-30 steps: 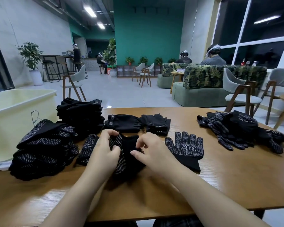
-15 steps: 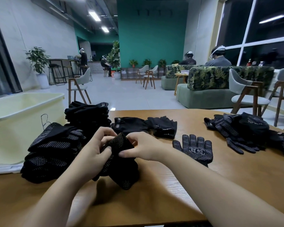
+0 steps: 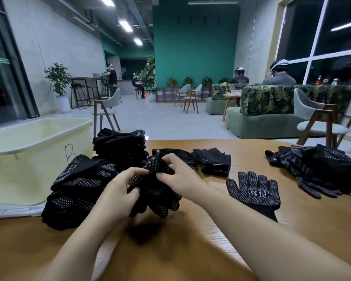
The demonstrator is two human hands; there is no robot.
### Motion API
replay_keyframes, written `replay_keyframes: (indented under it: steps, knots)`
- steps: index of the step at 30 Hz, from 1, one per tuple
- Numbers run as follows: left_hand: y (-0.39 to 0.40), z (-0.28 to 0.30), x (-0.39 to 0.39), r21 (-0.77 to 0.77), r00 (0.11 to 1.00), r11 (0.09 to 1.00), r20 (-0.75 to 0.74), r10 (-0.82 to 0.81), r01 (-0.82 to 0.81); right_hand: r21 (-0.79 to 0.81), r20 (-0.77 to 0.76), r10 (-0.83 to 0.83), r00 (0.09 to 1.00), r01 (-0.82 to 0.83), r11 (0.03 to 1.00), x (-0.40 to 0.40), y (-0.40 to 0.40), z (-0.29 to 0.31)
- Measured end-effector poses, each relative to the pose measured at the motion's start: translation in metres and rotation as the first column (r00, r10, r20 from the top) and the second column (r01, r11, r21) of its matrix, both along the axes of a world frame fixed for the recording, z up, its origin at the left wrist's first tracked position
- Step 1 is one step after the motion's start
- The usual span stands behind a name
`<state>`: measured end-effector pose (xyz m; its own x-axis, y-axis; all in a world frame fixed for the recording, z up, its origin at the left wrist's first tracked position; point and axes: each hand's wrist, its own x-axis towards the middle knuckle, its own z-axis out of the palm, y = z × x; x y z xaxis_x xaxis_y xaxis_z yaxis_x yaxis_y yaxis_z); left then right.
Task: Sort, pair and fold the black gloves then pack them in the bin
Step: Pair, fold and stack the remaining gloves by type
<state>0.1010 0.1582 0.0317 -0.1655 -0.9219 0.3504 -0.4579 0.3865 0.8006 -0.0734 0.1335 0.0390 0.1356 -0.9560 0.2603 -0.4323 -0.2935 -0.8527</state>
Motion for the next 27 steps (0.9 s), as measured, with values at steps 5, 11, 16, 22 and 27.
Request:
replay_keyframes:
  steps: [5, 11, 16, 22, 27]
  knots:
    - [-0.017, 0.003, -0.005, -0.044, 0.988, 0.987, 0.019, 0.155, -0.154, 0.203, 0.109, -0.128, 0.986, 0.104, 0.974, 0.006, -0.020, 0.016]
    - [-0.023, 0.004, -0.011, -0.013, 0.951, 0.952, 0.041, 0.305, -0.305, 0.377, 0.258, -0.186, 0.948, 0.078, 0.923, 0.024, -0.041, 0.017]
    - [-0.030, -0.003, -0.013, 0.073, 0.940, 0.939, 0.097, 0.328, -0.336, 0.442, 0.316, -0.216, 0.924, 0.058, 0.895, 0.030, -0.040, 0.003]
    - [-0.032, -0.015, -0.015, -0.046, 0.850, 0.947, 0.429, 0.306, -0.317, 0.272, 0.138, -0.186, 0.973, 0.144, 0.952, 0.031, -0.042, -0.013]
    - [-0.033, -0.022, -0.025, -0.106, 0.703, 0.979, 0.682, 0.201, -0.177, 0.176, -0.176, -0.133, 0.975, 0.164, 0.971, 0.034, -0.045, -0.020]
